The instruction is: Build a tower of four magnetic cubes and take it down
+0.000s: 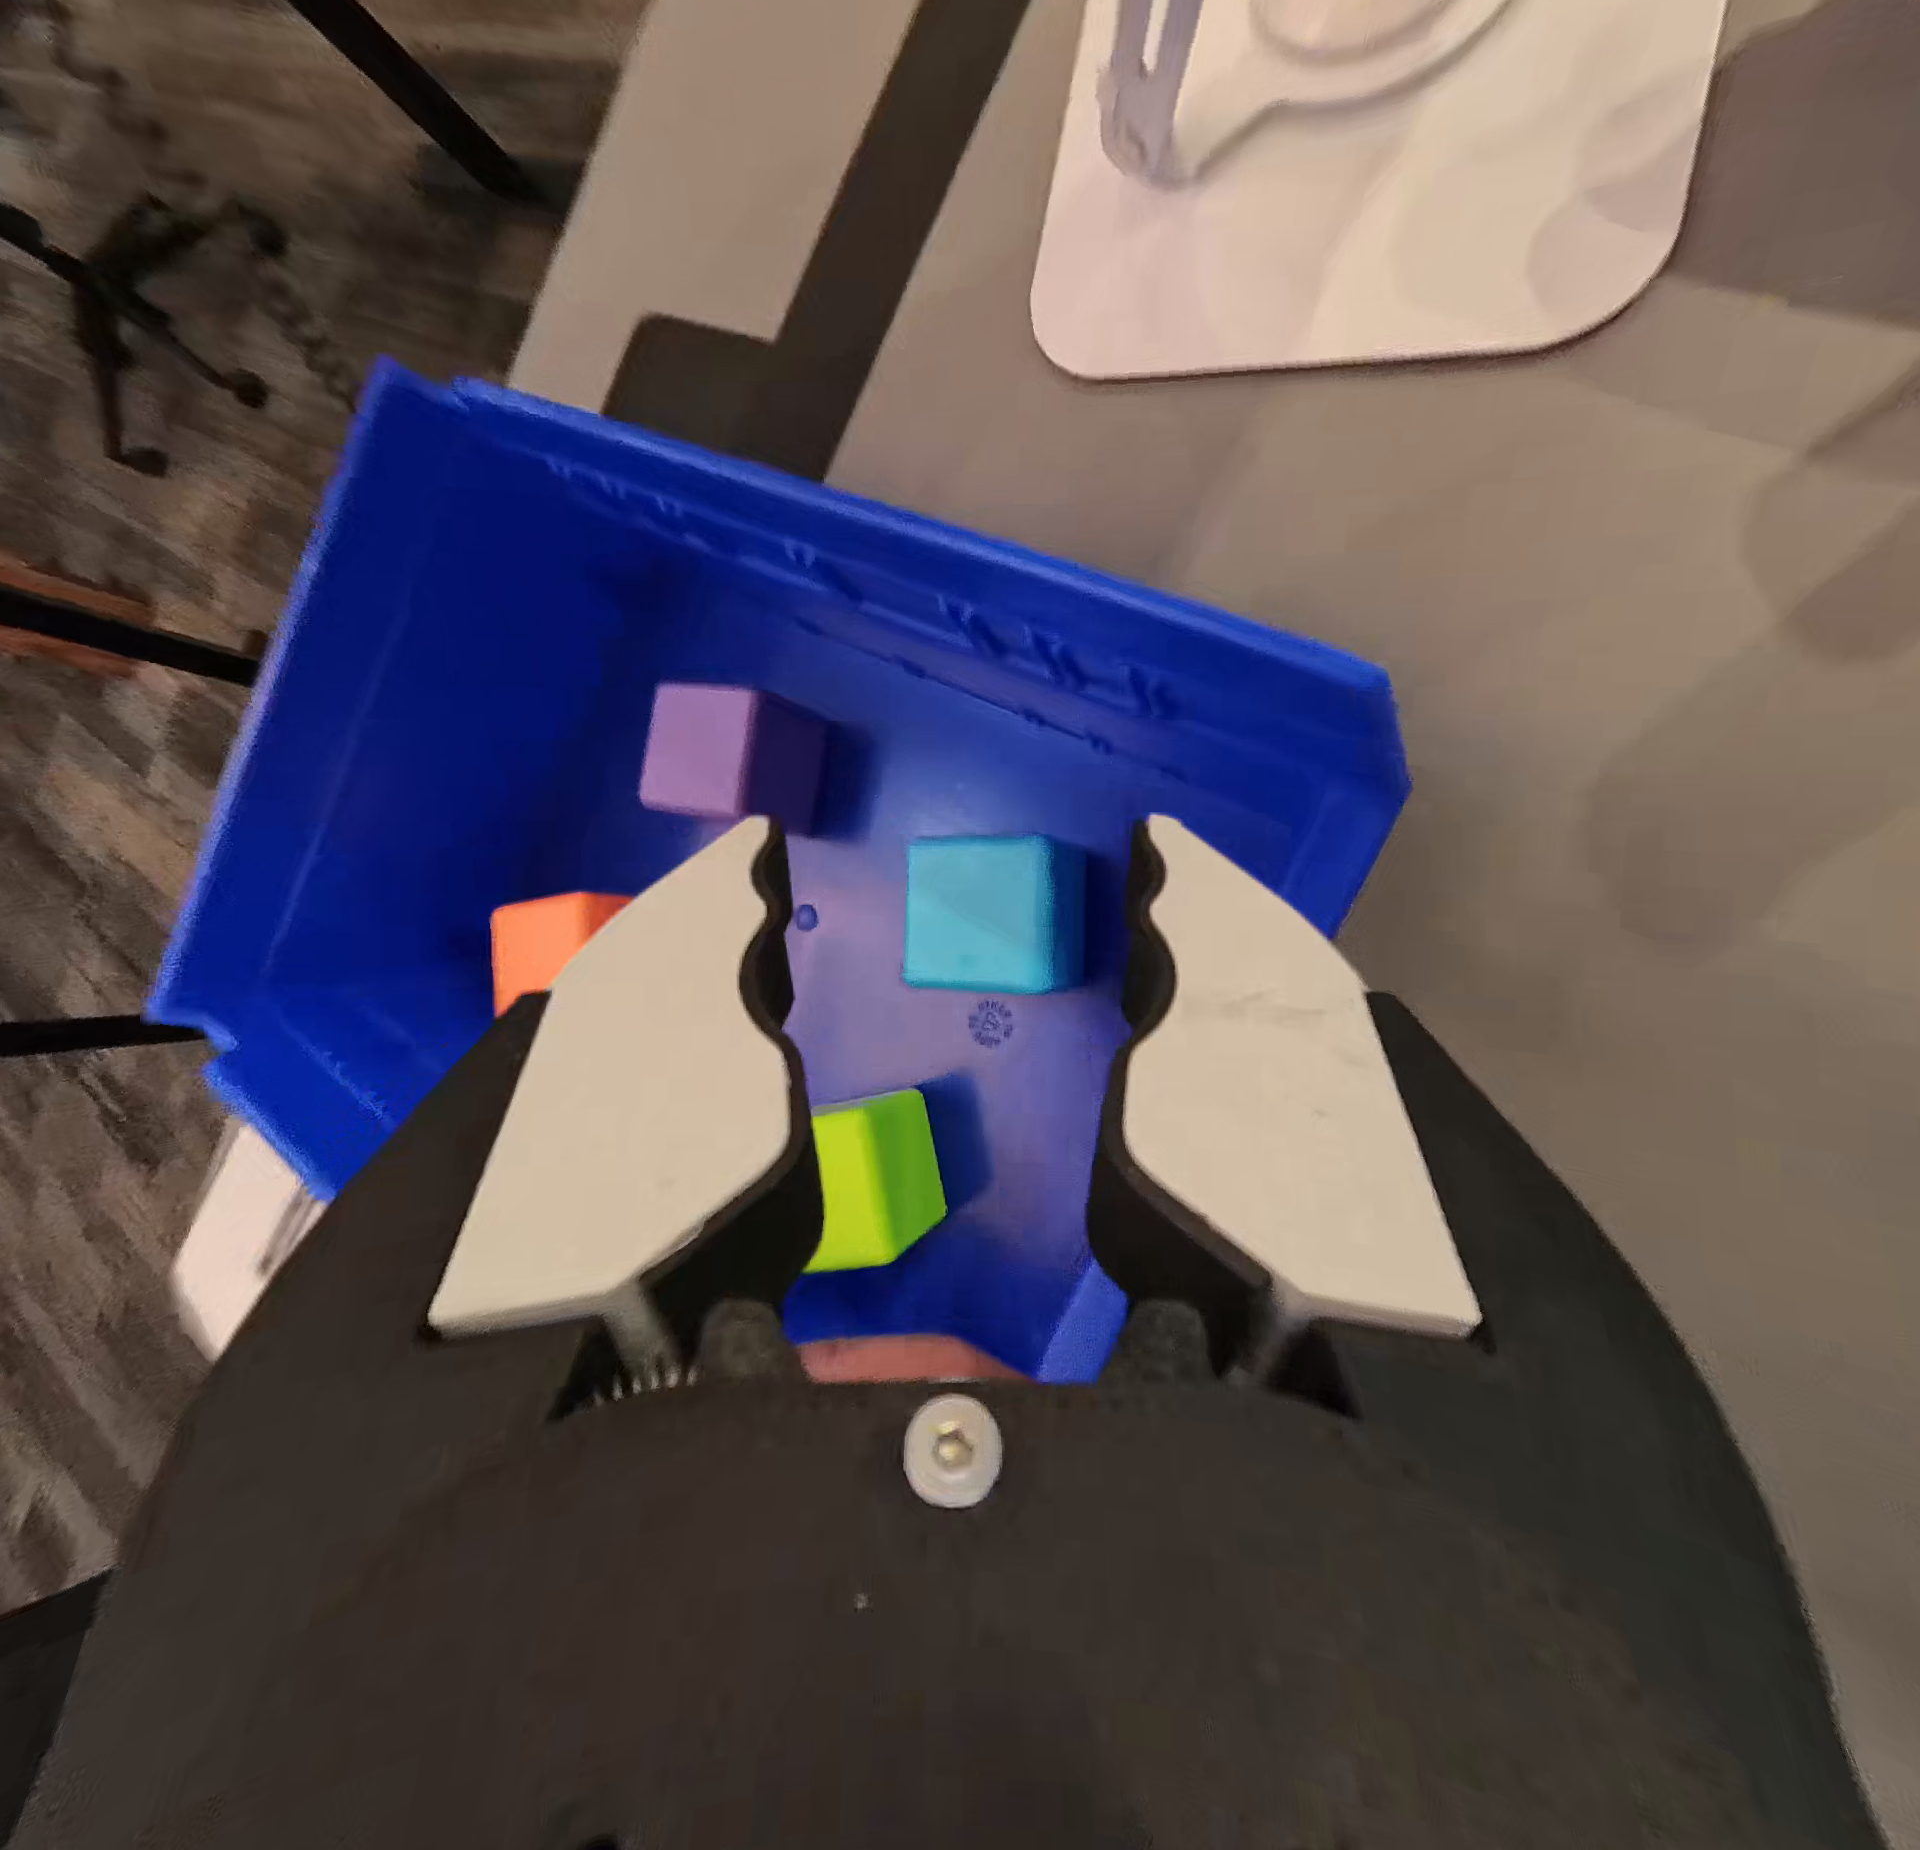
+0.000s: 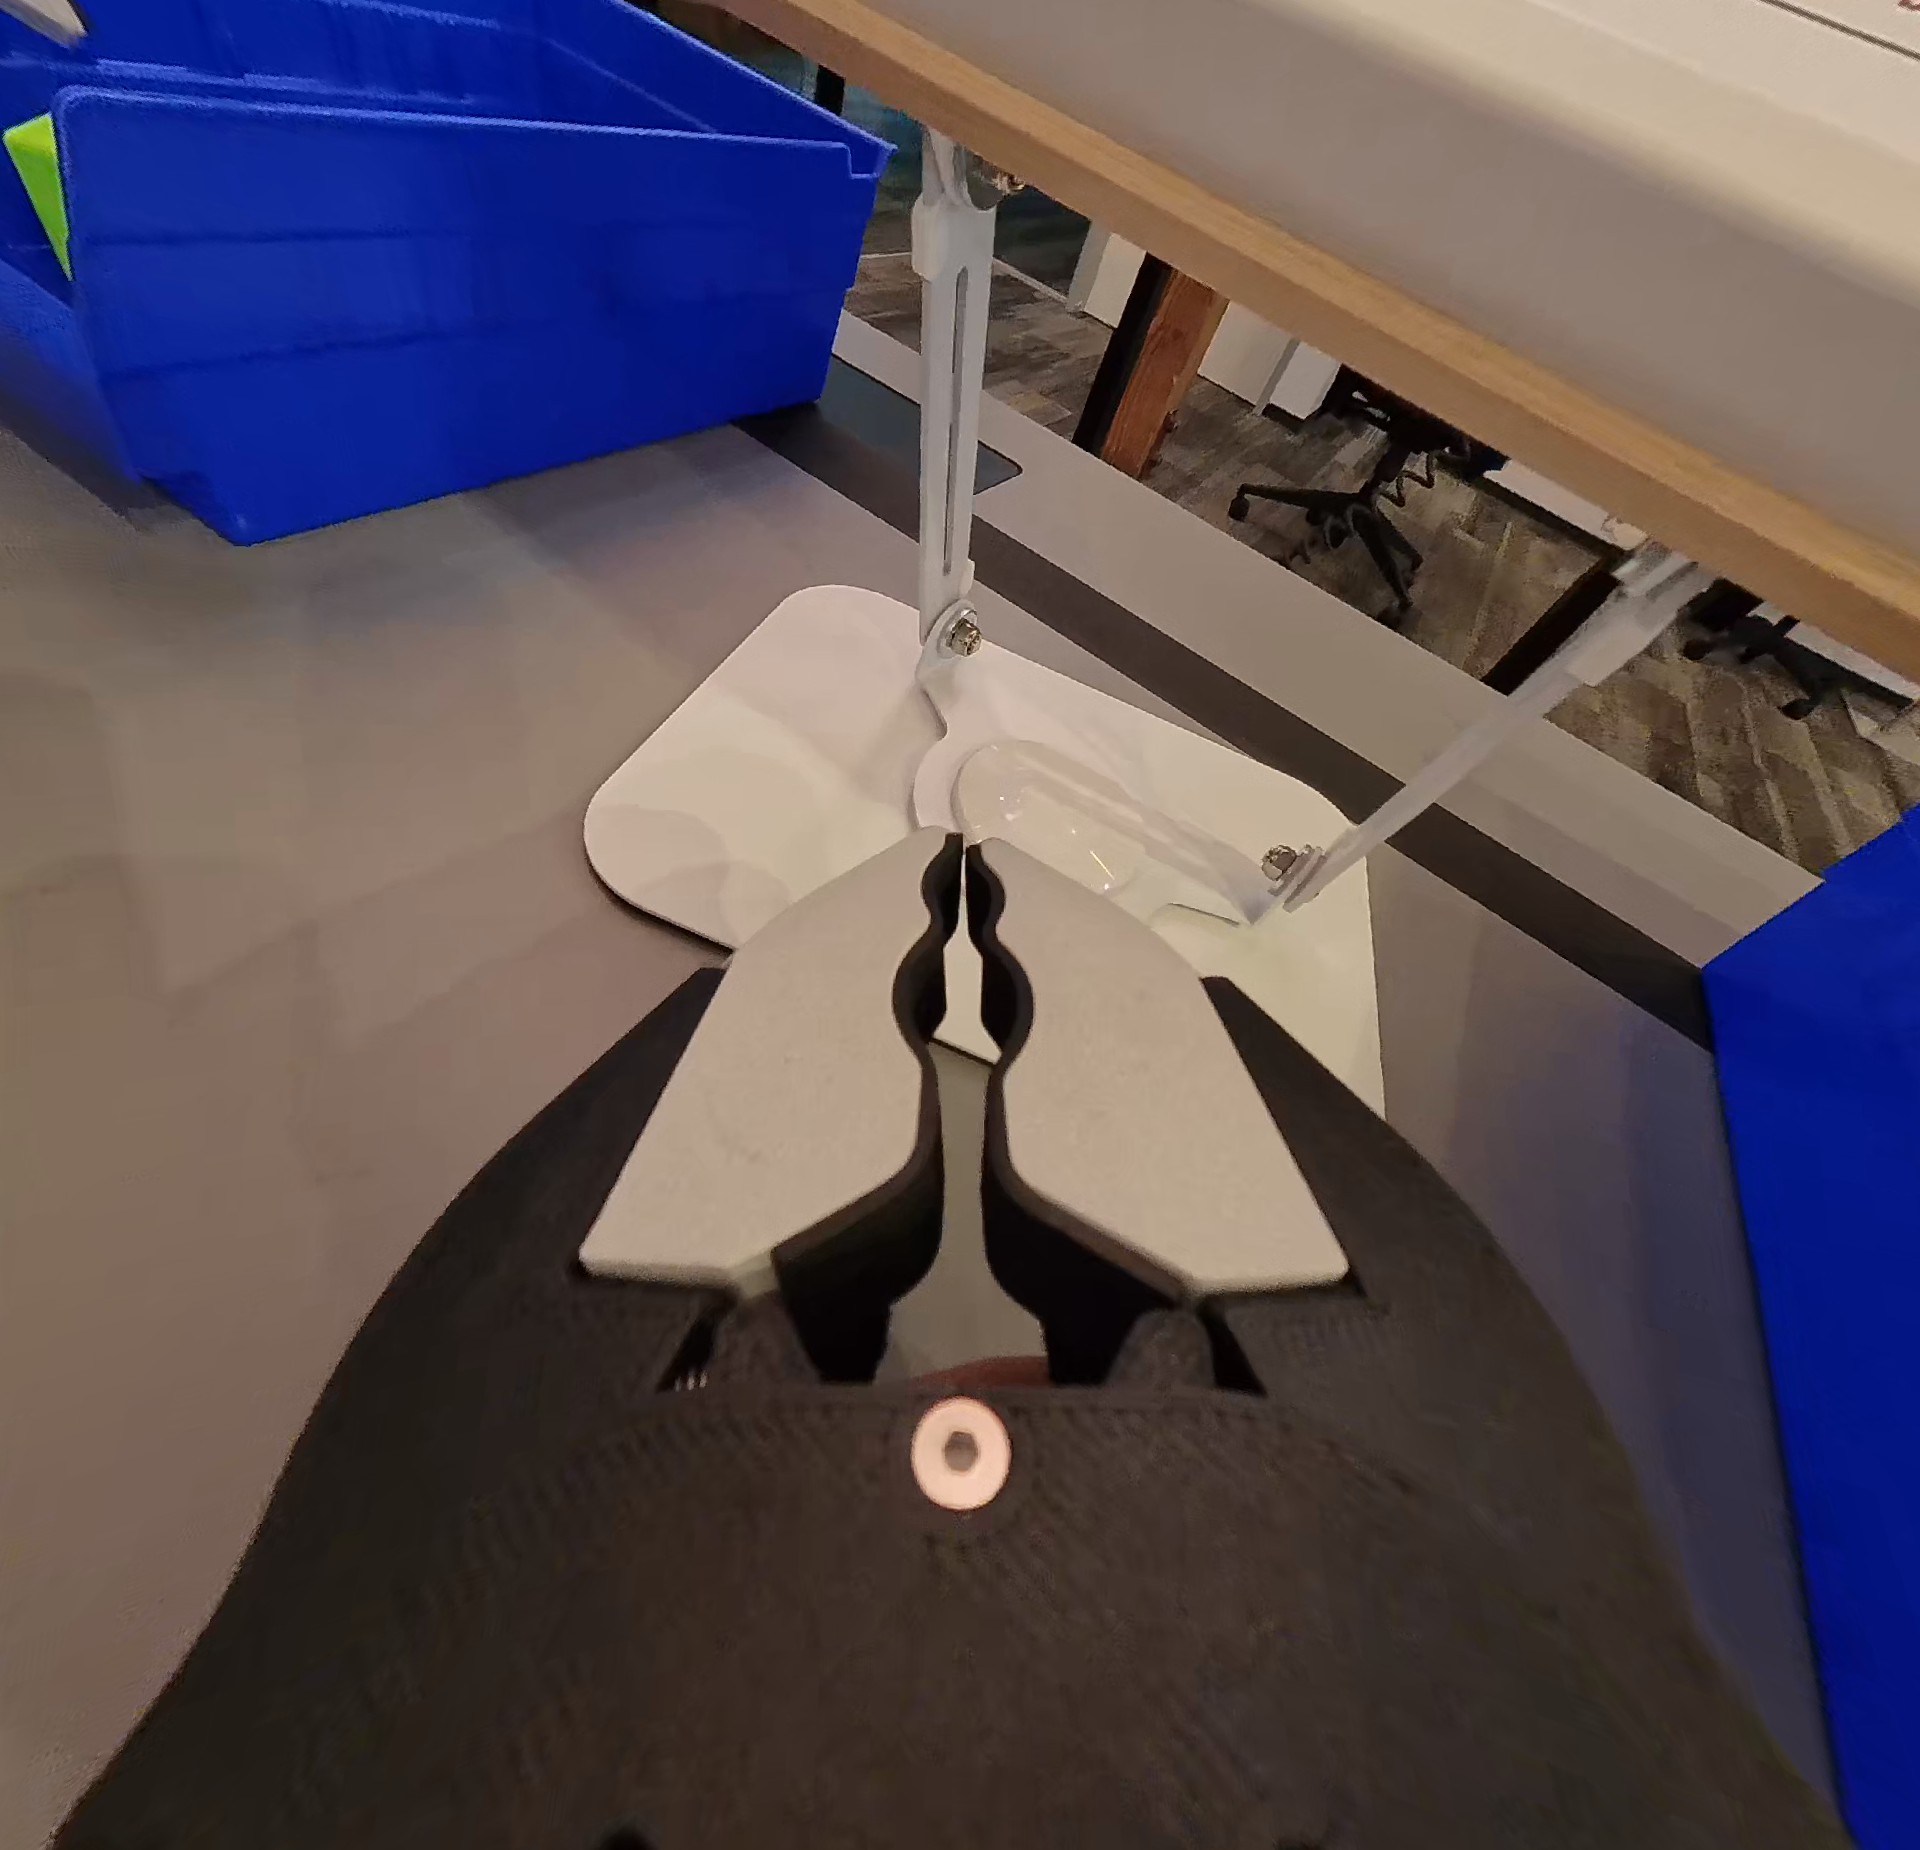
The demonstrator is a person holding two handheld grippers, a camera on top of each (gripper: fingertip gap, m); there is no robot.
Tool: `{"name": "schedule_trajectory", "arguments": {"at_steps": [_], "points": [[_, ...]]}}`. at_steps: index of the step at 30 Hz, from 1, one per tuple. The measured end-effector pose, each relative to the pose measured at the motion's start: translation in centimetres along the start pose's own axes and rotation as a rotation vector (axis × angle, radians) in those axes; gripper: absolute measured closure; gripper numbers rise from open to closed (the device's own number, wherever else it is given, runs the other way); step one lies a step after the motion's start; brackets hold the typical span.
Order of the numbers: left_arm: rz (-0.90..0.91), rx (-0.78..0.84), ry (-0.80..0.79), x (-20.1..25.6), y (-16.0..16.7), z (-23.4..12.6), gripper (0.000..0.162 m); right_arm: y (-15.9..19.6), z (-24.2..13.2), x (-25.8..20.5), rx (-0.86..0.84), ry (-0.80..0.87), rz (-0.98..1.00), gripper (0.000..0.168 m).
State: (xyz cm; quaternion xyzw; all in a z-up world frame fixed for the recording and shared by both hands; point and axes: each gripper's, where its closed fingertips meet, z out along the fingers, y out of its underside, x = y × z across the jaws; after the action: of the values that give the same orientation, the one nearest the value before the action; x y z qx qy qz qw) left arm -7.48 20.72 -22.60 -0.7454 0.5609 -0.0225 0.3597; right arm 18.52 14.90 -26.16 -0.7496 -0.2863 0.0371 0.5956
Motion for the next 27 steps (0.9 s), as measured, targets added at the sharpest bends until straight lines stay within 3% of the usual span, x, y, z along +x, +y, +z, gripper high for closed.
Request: {"name": "schedule_trajectory", "arguments": {"at_steps": [8, 17, 19, 27], "points": [[-0.031, -0.181, 0.178, 1.0, 3.6, 4.0, 0.100, 0.0, 0.0, -0.3, -0.001, -0.015, -0.010, 0.167], [-0.038, -0.314, 0.203, 1.0, 5.8, 6.9, 0.100, 0.0, 0.0, -0.5, 0.000, -0.026, -0.017, 0.166], [-0.025, -0.365, 0.201, 1.0, 6.8, 7.2, 0.108, 0.0, 0.0, -0.5, -0.001, -0.028, -0.018, 0.166], [0.006, -0.344, 0.219, 1.3, 6.3, 7.6, 0.112, 0.0, 0.1, -0.6, -0.003, -0.031, -0.017, 0.167]]}}
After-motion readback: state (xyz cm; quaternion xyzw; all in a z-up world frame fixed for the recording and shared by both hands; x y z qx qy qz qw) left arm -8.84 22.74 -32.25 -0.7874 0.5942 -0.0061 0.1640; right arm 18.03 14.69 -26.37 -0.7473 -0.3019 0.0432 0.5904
